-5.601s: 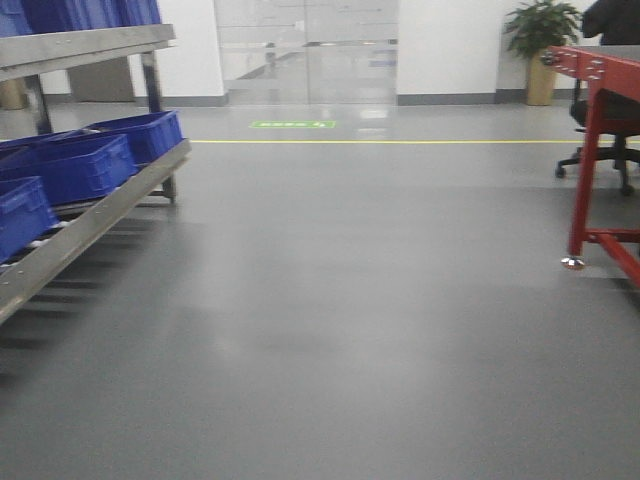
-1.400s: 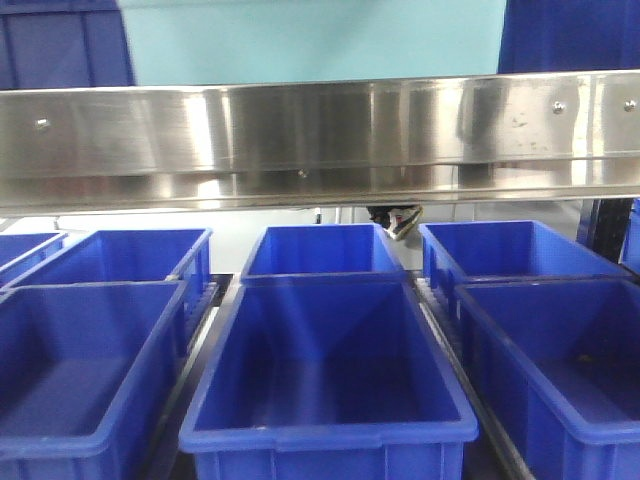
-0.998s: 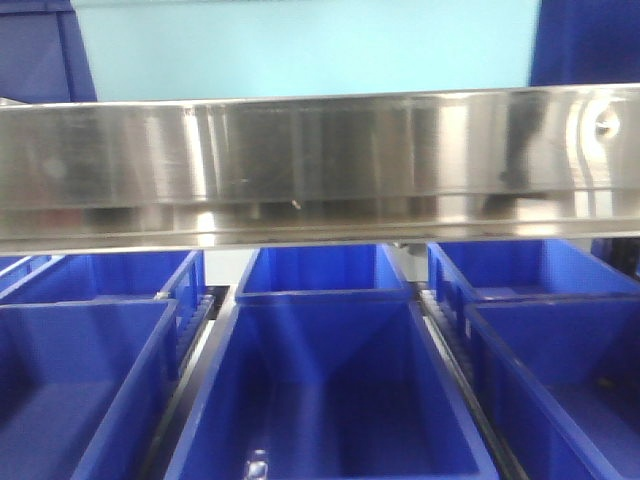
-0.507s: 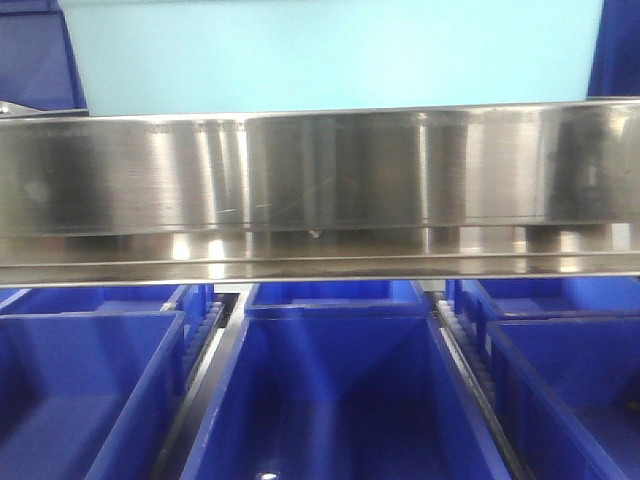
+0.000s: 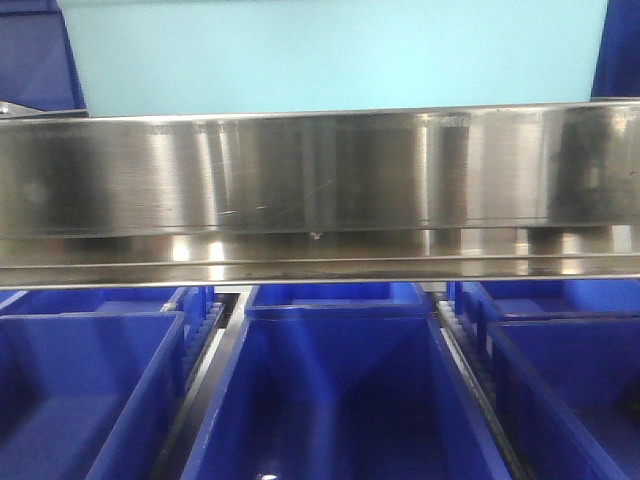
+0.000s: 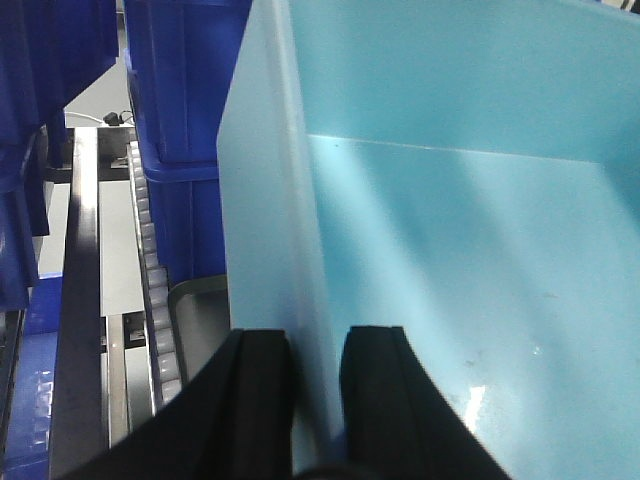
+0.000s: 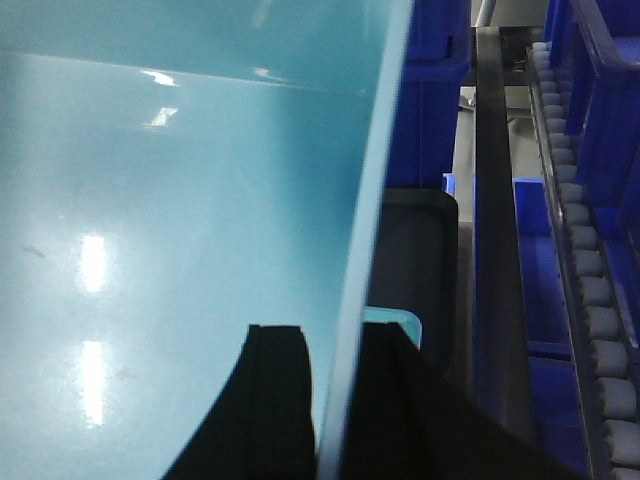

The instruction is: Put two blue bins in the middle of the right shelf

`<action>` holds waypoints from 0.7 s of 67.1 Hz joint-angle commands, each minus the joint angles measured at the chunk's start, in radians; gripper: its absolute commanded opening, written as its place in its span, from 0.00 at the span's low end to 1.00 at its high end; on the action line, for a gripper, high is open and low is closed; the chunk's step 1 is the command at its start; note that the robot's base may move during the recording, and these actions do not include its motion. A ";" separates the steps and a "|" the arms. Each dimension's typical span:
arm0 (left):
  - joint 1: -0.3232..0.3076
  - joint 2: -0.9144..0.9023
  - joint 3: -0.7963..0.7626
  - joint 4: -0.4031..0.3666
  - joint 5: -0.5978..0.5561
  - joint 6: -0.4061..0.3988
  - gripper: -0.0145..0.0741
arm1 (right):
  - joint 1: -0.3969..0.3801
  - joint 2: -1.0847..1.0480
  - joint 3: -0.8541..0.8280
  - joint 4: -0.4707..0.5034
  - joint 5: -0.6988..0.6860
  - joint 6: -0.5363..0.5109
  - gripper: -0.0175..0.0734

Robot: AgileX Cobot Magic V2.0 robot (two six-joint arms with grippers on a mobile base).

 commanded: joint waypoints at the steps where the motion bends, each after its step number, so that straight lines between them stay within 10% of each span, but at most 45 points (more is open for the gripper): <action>1: 0.001 -0.013 -0.017 -0.043 -0.059 -0.002 0.04 | -0.001 -0.007 -0.009 -0.001 -0.045 -0.020 0.02; 47: 0.001 -0.013 -0.017 -0.043 -0.059 -0.002 0.04 | -0.001 -0.007 -0.009 -0.001 -0.065 -0.020 0.02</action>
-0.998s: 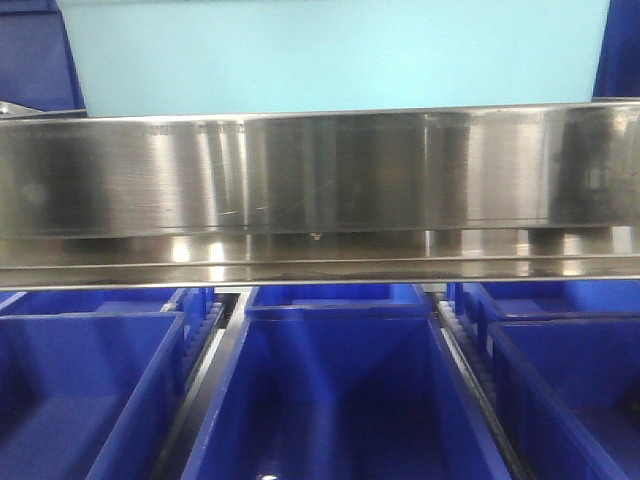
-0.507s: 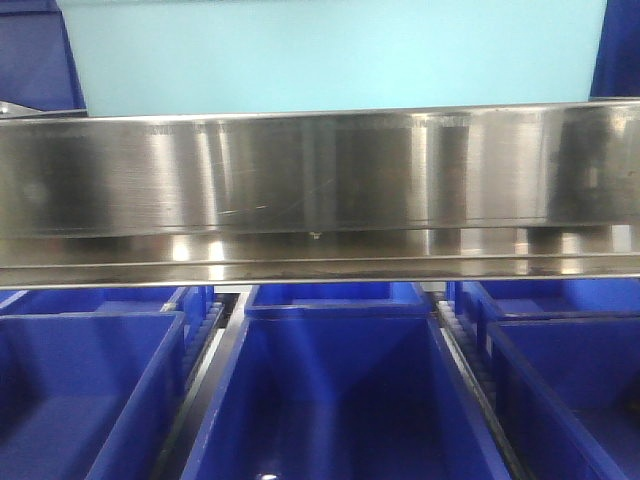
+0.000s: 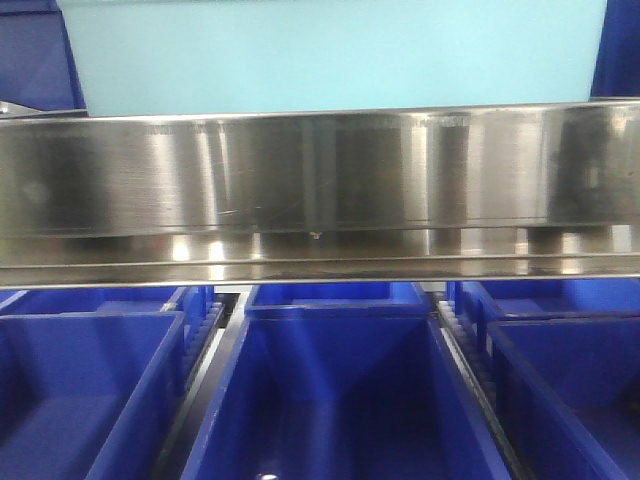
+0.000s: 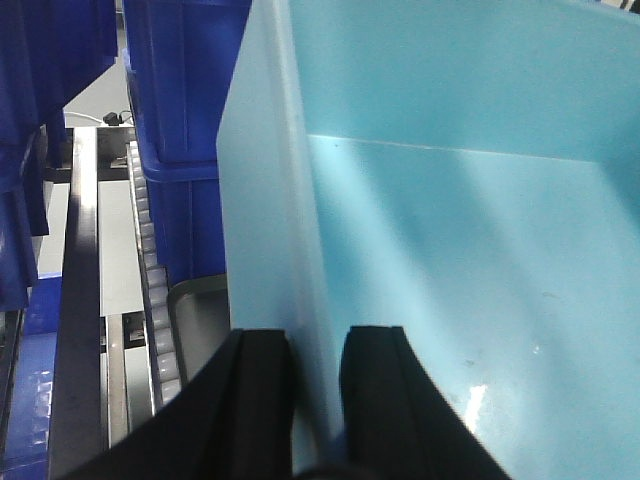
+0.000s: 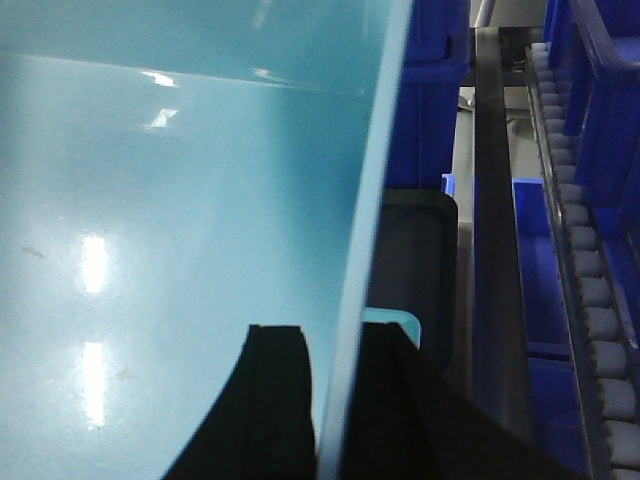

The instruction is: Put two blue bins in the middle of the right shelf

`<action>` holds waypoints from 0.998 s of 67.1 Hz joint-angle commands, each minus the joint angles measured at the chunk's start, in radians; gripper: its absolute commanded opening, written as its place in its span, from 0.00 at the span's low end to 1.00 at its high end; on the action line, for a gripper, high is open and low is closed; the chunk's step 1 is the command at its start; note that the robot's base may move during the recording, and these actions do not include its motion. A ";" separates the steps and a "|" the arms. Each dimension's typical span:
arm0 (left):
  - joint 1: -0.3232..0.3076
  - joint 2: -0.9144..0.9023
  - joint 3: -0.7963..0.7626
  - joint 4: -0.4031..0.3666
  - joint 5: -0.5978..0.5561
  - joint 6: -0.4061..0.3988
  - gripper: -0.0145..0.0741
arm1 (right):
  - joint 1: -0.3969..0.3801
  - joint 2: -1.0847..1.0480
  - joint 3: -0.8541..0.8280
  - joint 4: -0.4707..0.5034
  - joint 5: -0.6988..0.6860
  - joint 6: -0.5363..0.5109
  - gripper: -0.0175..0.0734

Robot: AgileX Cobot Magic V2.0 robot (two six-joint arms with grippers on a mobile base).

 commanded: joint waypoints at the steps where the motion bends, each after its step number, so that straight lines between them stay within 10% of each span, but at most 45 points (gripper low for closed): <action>1: 0.001 -0.013 -0.017 -0.043 -0.059 -0.002 0.04 | -0.001 -0.007 -0.009 -0.001 -0.063 -0.020 0.02; 67: 0.001 0.148 0.023 -0.039 0.274 -0.002 0.04 | -0.001 0.104 -0.006 -0.055 0.113 -0.020 0.02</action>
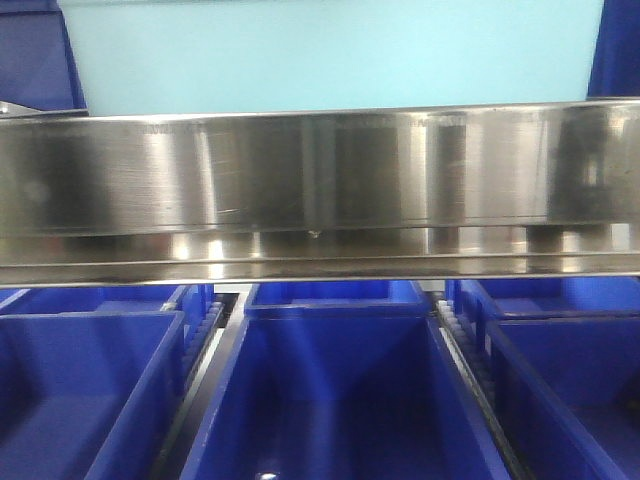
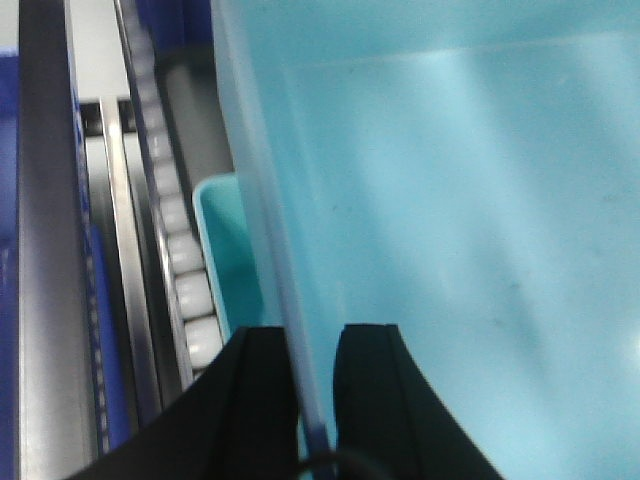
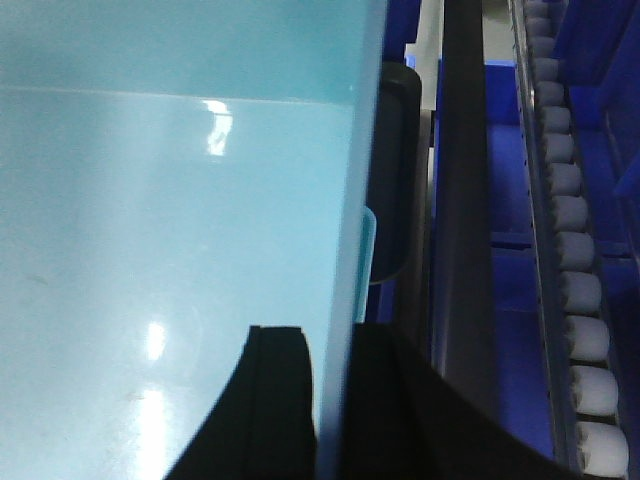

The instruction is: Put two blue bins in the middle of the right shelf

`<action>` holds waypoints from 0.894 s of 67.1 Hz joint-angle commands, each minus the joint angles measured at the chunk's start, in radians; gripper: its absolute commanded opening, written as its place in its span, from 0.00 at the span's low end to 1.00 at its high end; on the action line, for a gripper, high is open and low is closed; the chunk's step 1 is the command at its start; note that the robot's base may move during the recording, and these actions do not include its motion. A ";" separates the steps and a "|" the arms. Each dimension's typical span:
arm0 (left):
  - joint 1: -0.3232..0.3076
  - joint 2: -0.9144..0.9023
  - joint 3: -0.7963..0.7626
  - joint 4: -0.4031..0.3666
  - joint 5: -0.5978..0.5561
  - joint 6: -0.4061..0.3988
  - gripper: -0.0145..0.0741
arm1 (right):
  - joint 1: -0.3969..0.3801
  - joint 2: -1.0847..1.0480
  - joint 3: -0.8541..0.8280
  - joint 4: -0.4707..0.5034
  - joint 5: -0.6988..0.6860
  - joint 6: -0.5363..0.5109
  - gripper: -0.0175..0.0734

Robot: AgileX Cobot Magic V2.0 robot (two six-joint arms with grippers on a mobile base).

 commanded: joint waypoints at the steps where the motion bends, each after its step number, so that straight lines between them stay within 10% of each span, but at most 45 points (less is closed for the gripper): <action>1: 0.001 0.003 0.004 -0.028 0.014 0.008 0.04 | -0.001 0.003 -0.006 -0.003 -0.017 -0.016 0.02; 30: 0.001 0.009 0.006 0.013 0.078 0.008 0.15 | -0.001 0.013 -0.006 -0.003 0.074 -0.016 0.05; 52: 0.001 -0.002 0.006 0.013 0.082 0.008 0.77 | -0.001 -0.001 -0.008 -0.003 0.105 -0.016 0.83; 60: 0.001 -0.022 0.004 0.015 0.075 0.008 0.85 | -0.001 -0.031 -0.008 -0.003 0.105 -0.016 0.82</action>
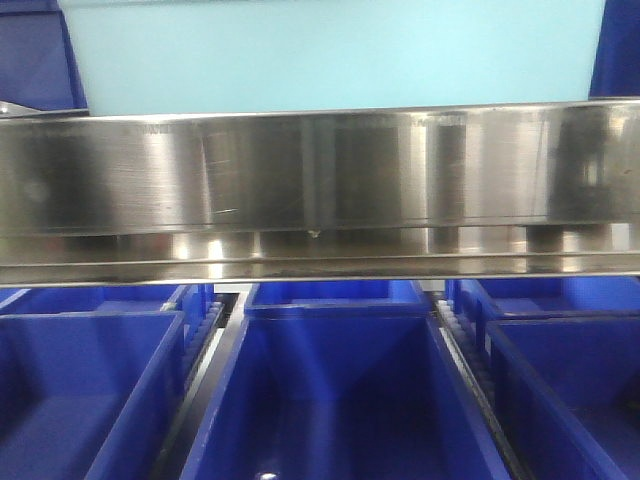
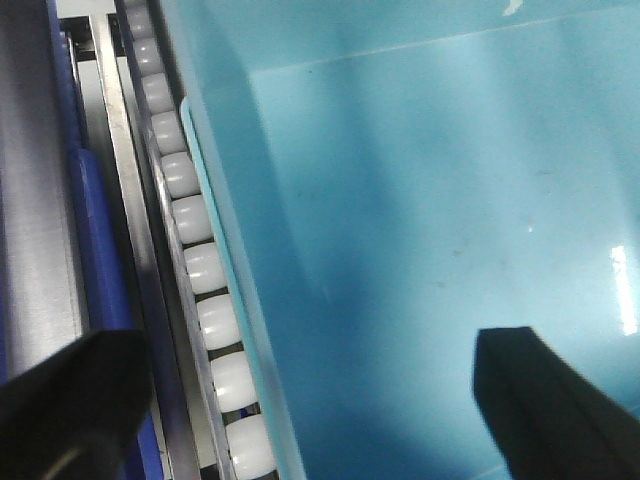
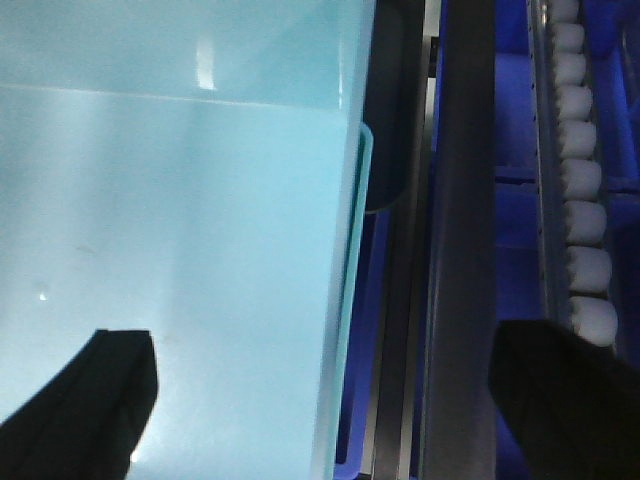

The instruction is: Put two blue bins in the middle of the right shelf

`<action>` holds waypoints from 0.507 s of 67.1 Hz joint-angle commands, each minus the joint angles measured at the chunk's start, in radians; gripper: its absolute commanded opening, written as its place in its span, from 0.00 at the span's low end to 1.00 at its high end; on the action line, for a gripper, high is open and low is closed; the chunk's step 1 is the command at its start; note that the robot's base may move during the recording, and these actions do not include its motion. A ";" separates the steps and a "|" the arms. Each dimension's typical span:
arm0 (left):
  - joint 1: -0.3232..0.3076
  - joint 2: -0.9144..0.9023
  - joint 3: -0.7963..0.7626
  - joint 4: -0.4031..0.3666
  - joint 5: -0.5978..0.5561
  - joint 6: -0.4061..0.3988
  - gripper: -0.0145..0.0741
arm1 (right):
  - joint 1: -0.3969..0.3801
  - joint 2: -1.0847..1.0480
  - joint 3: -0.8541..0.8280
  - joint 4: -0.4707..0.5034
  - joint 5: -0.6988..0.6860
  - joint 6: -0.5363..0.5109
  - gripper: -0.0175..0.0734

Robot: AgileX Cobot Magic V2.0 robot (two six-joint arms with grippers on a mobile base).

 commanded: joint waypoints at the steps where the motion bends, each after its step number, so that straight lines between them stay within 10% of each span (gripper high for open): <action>1: 0.001 -0.030 -0.007 -0.004 -0.008 0.002 0.85 | -0.001 -0.041 -0.007 -0.006 -0.002 -0.008 0.82; 34: 0.003 -0.050 0.084 0.023 -0.012 -0.018 0.84 | -0.001 -0.061 0.115 -0.006 0.013 -0.003 0.82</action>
